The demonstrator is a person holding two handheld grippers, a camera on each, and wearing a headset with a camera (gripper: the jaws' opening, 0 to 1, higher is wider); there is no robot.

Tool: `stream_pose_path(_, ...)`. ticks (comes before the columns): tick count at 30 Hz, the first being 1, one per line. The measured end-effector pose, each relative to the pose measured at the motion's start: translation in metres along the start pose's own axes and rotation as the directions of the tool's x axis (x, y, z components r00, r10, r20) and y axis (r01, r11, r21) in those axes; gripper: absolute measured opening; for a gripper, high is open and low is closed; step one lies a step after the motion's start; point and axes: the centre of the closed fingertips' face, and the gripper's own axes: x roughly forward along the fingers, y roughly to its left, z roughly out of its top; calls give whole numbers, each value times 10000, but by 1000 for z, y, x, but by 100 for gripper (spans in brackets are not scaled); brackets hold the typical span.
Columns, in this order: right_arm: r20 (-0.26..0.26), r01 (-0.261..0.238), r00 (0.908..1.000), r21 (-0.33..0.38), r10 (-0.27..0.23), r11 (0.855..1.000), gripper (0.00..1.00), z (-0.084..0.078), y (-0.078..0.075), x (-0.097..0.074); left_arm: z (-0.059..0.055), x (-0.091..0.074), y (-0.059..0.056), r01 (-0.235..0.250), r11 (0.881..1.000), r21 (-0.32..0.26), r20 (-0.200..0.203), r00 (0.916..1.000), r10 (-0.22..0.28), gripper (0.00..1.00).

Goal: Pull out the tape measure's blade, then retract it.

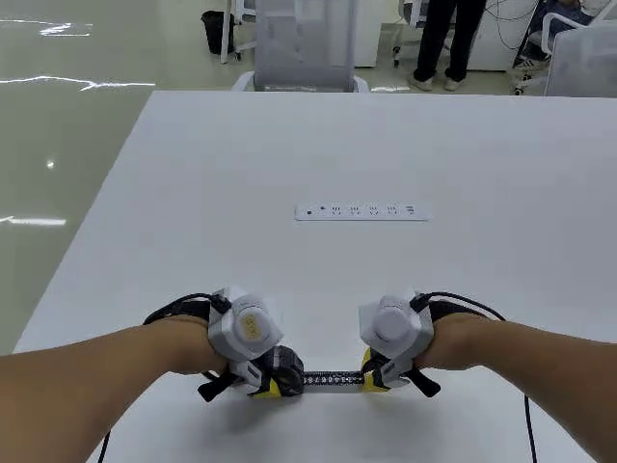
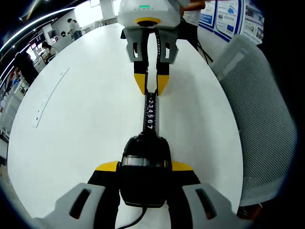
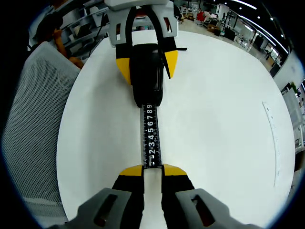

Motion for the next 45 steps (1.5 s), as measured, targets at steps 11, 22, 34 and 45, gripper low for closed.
stream_pose_path(11,-62,-11,10000,59,11,10000,11,-5,0,-2,0,0,0,15,10000,-10,9,10000,-15,33)
stream_pose_path(22,-138,-34,9999,21,34,10000,11,-13,-1,-4,1,1,0,15,10000,-21,33,10000,-15,33)
stream_pose_path(34,-291,-10,9996,81,13,10000,11,-22,-2,-7,1,1,0,12,10000,-26,44,10000,-12,33)
stream_pose_path(45,-358,-44,9993,90,47,10000,11,-27,-3,-10,1,1,1,4,10000,-58,60,10000,-4,33)
